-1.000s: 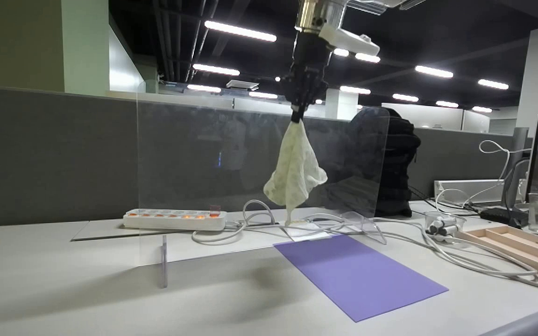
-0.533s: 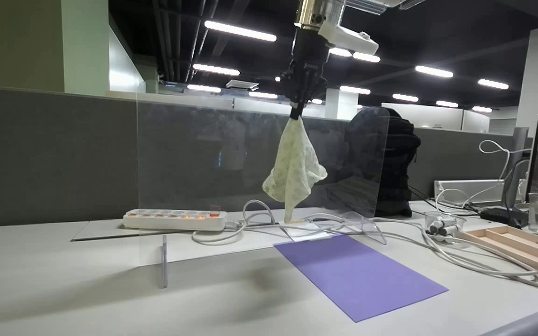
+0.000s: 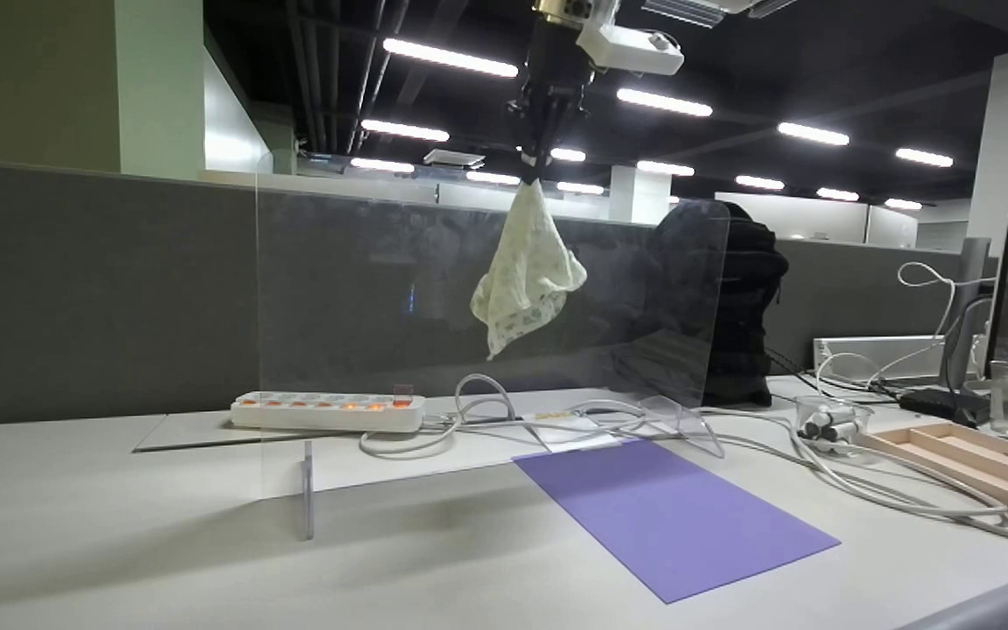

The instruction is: Put the cloth on the countertop shield

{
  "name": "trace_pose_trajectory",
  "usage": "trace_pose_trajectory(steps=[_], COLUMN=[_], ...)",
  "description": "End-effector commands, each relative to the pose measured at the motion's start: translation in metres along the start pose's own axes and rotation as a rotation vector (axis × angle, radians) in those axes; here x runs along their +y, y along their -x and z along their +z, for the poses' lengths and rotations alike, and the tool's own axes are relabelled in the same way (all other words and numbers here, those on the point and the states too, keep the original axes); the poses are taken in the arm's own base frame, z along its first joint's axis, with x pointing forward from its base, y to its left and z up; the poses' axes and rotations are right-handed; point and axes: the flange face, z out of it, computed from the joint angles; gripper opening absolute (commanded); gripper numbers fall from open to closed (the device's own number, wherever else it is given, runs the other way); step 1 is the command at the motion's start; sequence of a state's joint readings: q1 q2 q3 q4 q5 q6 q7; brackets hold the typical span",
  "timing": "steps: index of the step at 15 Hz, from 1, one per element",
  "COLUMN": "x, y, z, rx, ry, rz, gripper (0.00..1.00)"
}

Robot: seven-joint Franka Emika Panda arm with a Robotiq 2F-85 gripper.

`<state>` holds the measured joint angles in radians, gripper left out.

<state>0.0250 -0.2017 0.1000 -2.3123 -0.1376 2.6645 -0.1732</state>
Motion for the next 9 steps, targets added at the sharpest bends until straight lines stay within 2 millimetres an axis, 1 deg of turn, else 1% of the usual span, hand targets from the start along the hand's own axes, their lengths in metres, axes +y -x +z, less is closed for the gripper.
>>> trace_pose_trajectory(steps=[1, 4, 8, 9], x=[-0.003, 0.003, 0.023, 0.028], y=[-0.023, -0.039, -0.069, -0.076], z=[-0.032, -0.059, -0.095, -0.102], rx=[0.059, 0.133, 0.218, 0.233], ry=[0.026, 0.055, 0.122, 0.138], rz=[-0.009, -0.017, -0.038, -0.035], gripper=[0.00, 0.00, 0.00, 0.00])
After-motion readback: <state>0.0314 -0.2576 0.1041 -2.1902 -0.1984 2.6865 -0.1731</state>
